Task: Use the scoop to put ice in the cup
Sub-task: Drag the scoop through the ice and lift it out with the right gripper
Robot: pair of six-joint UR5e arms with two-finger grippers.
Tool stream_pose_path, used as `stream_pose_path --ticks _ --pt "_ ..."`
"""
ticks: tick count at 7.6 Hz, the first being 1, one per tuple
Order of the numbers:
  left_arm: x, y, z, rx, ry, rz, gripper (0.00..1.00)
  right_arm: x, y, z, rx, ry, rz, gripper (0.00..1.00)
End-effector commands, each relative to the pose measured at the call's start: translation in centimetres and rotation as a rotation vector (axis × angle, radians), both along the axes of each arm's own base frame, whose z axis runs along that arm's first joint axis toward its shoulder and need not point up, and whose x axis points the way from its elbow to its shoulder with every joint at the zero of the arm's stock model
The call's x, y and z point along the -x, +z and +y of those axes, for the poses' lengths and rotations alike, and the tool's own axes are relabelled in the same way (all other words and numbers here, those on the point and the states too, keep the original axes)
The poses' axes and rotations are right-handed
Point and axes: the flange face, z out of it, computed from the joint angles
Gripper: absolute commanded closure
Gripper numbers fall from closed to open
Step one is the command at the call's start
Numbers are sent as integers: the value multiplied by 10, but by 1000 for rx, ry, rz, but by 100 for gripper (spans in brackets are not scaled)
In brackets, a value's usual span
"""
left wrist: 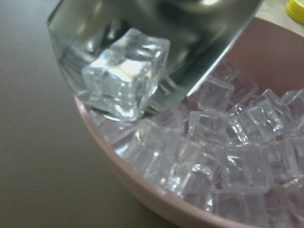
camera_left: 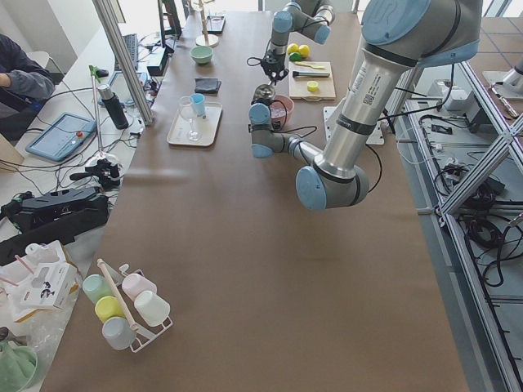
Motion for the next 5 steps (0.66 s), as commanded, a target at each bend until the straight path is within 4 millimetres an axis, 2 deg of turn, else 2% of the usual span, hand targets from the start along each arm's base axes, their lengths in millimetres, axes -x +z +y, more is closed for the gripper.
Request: stream_pose_path --ticks 1,4,5 --pt "3 3 -1 5 9 -6 2 -18 1 11 14 31 -72 100" --pt "4 2 1 17 11 -25 2 -55 -12 29 28 83 -154 100" --pt "13 3 4 26 9 -39 2 -67 -13 18 50 143 -173 100"
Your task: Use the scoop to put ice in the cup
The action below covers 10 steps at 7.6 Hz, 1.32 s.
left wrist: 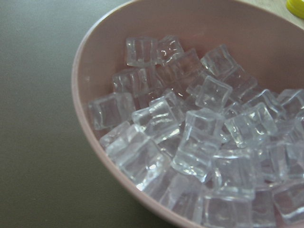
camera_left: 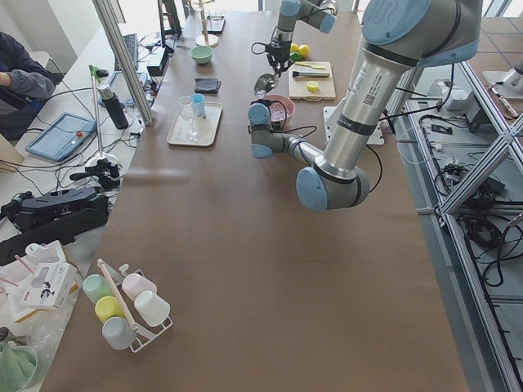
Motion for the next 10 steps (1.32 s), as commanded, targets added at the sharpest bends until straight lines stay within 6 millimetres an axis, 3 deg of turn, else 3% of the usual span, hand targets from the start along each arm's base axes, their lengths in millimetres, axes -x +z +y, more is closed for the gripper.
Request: stream_pose_path --ticks 1,3,5,8,10 --pt "18 1 11 16 -1 -25 2 -33 -5 -19 75 155 -74 100" --pt "48 3 7 39 -31 -60 2 -46 2 -27 138 312 -191 100" --pt "100 10 -1 104 -93 -153 2 -60 9 -40 64 379 -265 100" --pt "180 36 -56 230 -245 -282 2 -58 6 -44 34 382 -311 100" --pt "226 62 -91 361 -339 -404 2 -79 22 -68 116 395 -236 100"
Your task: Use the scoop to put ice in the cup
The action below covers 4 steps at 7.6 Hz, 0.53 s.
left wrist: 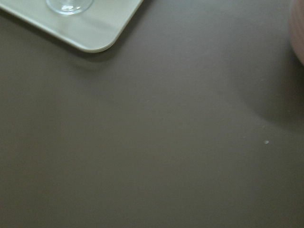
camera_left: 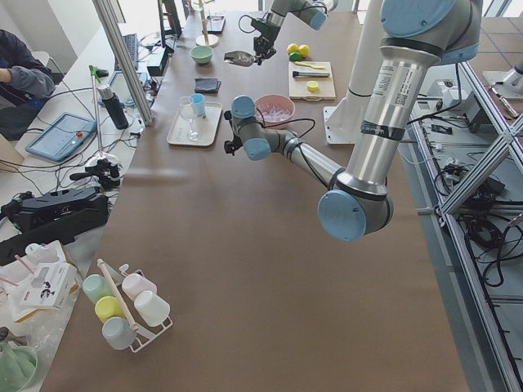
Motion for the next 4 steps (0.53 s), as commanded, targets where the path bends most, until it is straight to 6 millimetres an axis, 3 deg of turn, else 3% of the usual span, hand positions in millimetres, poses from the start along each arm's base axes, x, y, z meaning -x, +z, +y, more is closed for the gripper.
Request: stream_pose_path --ticks 1,2,4 --pt "64 32 -45 168 -133 -141 2 -27 20 -39 162 -31 62 100" --pt "97 56 -53 227 -178 -174 2 -34 26 -63 260 -56 76 100" --pt "132 85 -55 331 -187 -171 2 -35 36 -92 429 -83 123 100"
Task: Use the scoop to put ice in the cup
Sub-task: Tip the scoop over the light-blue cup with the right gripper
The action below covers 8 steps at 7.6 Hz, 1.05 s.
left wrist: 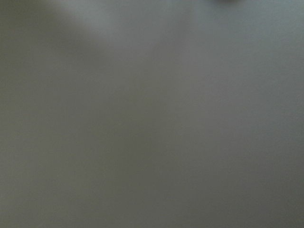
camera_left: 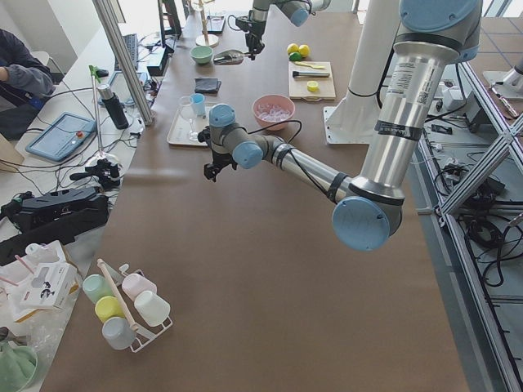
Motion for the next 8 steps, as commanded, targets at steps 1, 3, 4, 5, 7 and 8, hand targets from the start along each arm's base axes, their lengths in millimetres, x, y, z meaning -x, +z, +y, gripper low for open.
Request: stream_pose_path --ticks 1,3,4,5,7,8 --pt "56 37 -8 191 -55 -31 2 3 10 -34 219 -35 71 100" --pt "119 71 -8 339 -156 -91 2 6 -3 -70 302 -102 131 100" --pt "160 99 4 393 -217 -95 2 18 -11 -87 347 -120 156 100" --pt "202 124 20 464 -269 -60 2 28 -17 -100 372 -147 190 100" --pt "288 169 55 593 -408 14 2 46 -35 -124 396 -206 257 100" --pt "296 181 56 615 -428 6 2 52 -44 -134 407 -230 283 100"
